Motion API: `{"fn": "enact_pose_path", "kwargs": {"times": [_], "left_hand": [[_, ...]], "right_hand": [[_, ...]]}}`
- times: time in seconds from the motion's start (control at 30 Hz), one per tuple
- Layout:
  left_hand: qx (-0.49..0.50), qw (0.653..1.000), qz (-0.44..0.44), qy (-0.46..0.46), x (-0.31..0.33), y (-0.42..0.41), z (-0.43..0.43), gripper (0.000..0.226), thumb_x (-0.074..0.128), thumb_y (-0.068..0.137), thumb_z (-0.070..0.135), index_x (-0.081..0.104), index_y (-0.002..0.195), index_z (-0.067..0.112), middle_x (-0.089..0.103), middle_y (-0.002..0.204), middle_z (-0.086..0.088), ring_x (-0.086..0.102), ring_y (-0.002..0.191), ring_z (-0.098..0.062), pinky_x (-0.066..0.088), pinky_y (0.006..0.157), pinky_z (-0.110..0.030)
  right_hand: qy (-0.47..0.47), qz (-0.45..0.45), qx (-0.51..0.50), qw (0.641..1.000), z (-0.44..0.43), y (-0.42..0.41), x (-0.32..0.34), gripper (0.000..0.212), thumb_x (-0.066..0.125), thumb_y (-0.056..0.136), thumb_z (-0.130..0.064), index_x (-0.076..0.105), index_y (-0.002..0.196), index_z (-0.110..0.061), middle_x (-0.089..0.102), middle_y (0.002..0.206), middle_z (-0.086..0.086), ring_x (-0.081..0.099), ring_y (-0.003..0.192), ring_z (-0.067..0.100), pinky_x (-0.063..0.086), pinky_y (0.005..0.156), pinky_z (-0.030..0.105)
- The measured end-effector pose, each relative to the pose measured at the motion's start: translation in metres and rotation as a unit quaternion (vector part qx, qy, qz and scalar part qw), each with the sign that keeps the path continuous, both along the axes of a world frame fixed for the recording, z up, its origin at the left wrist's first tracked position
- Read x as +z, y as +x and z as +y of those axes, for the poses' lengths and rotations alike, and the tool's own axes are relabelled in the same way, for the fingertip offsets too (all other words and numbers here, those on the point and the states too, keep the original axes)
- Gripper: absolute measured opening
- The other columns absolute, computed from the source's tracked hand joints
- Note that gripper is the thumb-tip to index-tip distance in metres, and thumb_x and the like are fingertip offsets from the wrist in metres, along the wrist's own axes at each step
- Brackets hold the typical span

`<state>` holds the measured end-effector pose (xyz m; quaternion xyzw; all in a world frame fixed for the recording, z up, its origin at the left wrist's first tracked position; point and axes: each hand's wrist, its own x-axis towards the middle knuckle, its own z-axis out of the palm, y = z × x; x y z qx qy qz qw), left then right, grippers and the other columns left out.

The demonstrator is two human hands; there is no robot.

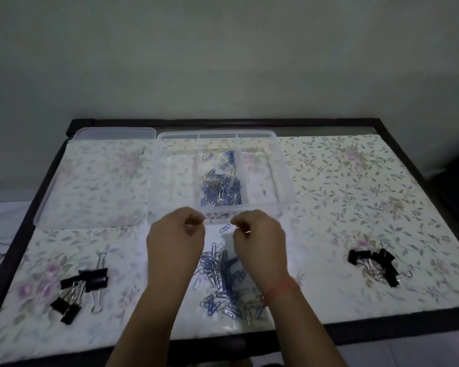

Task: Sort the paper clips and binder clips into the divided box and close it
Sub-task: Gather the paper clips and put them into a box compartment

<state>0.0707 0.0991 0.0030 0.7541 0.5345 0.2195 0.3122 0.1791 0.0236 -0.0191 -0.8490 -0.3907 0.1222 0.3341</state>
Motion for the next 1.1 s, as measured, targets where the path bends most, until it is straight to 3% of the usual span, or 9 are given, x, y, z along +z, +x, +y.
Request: {"fn": "enact_pose_path", "kwargs": {"times": [0.1,0.17,0.23,0.37,0.5,0.63,0.8,1.0,1.1], "left_hand": [[0.02,0.998,0.045,-0.032,-0.026,-0.028,-0.017,0.02,0.059,0.082,0.009,0.071,0.096,0.019,0.073,0.095,0.0,0.066,0.09,-0.018,0.045,0.076,-0.025],[0.007,0.996,0.083,-0.035,-0.036,-0.036,-0.016,0.026,0.059,0.083,0.009,0.067,0.107,0.016,0.07,0.107,-0.003,0.064,0.099,-0.021,0.043,0.084,-0.028],[-0.009,0.993,0.113,-0.033,-0.039,-0.04,-0.01,0.031,0.059,0.083,0.009,0.064,0.112,0.015,0.067,0.112,-0.005,0.061,0.102,-0.023,0.042,0.084,-0.03],[-0.031,0.985,0.168,-0.04,-0.043,-0.049,-0.003,0.027,0.06,0.079,0.01,0.064,0.105,0.018,0.063,0.106,-0.006,0.059,0.092,-0.022,0.034,0.07,-0.026],[-0.067,0.971,0.215,-0.078,-0.055,-0.056,-0.001,0.032,0.061,0.073,0.002,0.063,0.101,0.016,0.062,0.101,-0.007,0.057,0.09,-0.022,0.032,0.068,-0.024],[-0.053,0.978,0.191,-0.065,-0.058,-0.048,-0.006,0.034,0.05,0.074,-0.008,0.066,0.097,0.011,0.067,0.097,-0.008,0.059,0.092,-0.025,0.038,0.07,-0.025],[-0.062,0.987,0.124,-0.085,-0.056,-0.039,-0.015,0.038,0.049,0.072,-0.011,0.071,0.093,0.011,0.07,0.089,-0.005,0.055,0.078,-0.016,0.037,0.068,-0.021],[-0.152,0.979,0.099,-0.088,-0.05,-0.048,-0.029,0.042,0.057,0.075,-0.003,0.065,0.111,0.016,0.064,0.098,-0.002,0.06,0.087,-0.018,0.041,0.076,-0.023],[-0.202,0.956,0.196,-0.087,-0.042,-0.052,-0.037,0.075,0.076,0.066,0.015,0.045,0.133,0.018,0.048,0.116,-0.008,0.052,0.105,-0.025,0.036,0.079,-0.025]], "right_hand": [[-0.099,-0.043,0.075,0.991,-0.005,-0.018,-0.031,0.036,0.048,0.086,-0.006,0.056,0.121,-0.009,0.05,0.126,0.007,0.045,0.115,0.025,0.039,0.092,0.028],[-0.127,-0.066,0.098,0.985,0.0,-0.022,-0.04,0.045,0.046,0.085,-0.004,0.048,0.13,-0.009,0.043,0.133,0.007,0.038,0.118,0.026,0.035,0.097,0.029],[-0.135,-0.079,0.101,0.983,0.003,-0.025,-0.042,0.043,0.045,0.083,-0.002,0.052,0.124,-0.009,0.045,0.129,0.008,0.039,0.115,0.026,0.038,0.095,0.03],[-0.16,-0.07,0.137,0.975,-0.011,-0.028,-0.038,0.035,0.044,0.082,-0.002,0.06,0.112,-0.01,0.05,0.118,0.006,0.043,0.11,0.023,0.038,0.084,0.026],[-0.103,-0.034,0.126,0.986,-0.022,-0.033,-0.035,0.027,0.046,0.087,-0.009,0.063,0.108,-0.011,0.054,0.109,0.006,0.046,0.104,0.021,0.041,0.078,0.026],[-0.082,-0.042,0.151,0.984,-0.011,-0.041,-0.044,0.026,0.054,0.086,-0.016,0.061,0.109,-0.008,0.052,0.111,0.008,0.044,0.105,0.025,0.043,0.085,0.031],[-0.112,-0.055,0.219,0.968,-0.019,-0.045,-0.046,0.02,0.054,0.08,-0.004,0.067,0.095,-0.007,0.06,0.098,0.007,0.049,0.096,0.026,0.046,0.078,0.036],[-0.103,-0.018,0.131,0.986,-0.07,-0.011,-0.014,0.04,0.066,0.07,-0.009,0.065,0.11,-0.016,0.059,0.111,0.002,0.049,0.108,0.021,0.034,0.081,0.02],[-0.236,0.008,0.127,0.963,-0.088,0.002,-0.012,0.077,0.08,0.06,-0.02,0.048,0.13,-0.021,0.047,0.122,0.004,0.047,0.111,0.025,0.042,0.088,0.029]]}}
